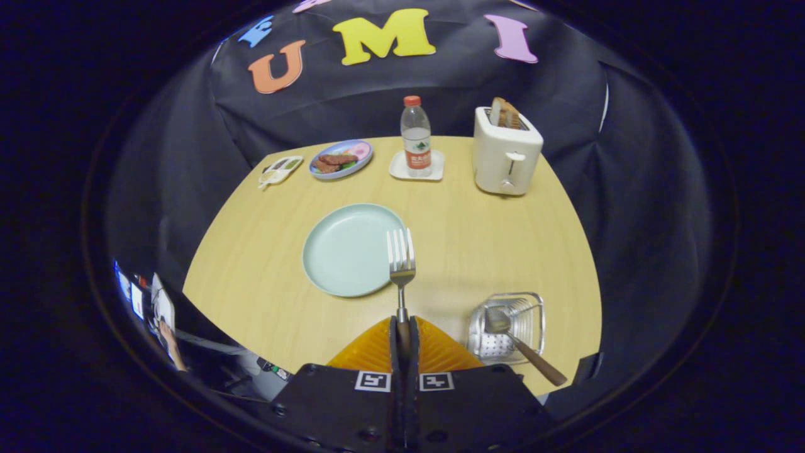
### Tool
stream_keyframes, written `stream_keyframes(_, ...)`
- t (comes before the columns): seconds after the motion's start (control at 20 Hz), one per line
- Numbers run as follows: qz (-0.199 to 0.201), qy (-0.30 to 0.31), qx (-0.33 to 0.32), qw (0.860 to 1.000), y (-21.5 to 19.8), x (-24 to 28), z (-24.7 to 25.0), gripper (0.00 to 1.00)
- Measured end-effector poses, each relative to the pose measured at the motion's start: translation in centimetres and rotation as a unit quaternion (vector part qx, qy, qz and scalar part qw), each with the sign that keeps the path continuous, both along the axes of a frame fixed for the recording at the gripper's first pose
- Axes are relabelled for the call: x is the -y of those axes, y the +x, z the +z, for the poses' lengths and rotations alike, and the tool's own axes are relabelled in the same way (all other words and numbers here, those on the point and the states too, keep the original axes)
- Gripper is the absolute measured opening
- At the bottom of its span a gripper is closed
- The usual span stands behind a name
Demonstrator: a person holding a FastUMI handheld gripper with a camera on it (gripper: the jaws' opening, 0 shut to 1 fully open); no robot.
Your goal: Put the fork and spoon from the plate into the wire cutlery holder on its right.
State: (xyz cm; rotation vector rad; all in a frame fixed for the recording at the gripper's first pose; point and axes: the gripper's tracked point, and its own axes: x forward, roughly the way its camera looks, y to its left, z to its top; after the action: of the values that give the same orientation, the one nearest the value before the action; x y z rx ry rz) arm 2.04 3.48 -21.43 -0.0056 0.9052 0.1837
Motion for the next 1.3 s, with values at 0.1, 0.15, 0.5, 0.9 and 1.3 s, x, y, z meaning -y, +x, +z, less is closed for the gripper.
stream_keyframes(0.1,-0.023,-0.009,-0.021,0.999,-0.8,3.0,0.3,0.02)
stream_keyframes(0.15,-0.032,-0.015,-0.034,0.999,-1.1,4.4,0.3,0.02)
stream_keyframes(0.5,-0.074,-0.006,-0.128,0.989,-2.7,9.2,0.1,0.03)
stream_keyframes(0.9,-0.075,0.0,-0.214,0.974,-4.3,9.1,-1.5,0.03)
stream_keyframes(1.3,-0.096,0.002,-0.264,0.96,-3.3,9.4,-2.6,0.07)
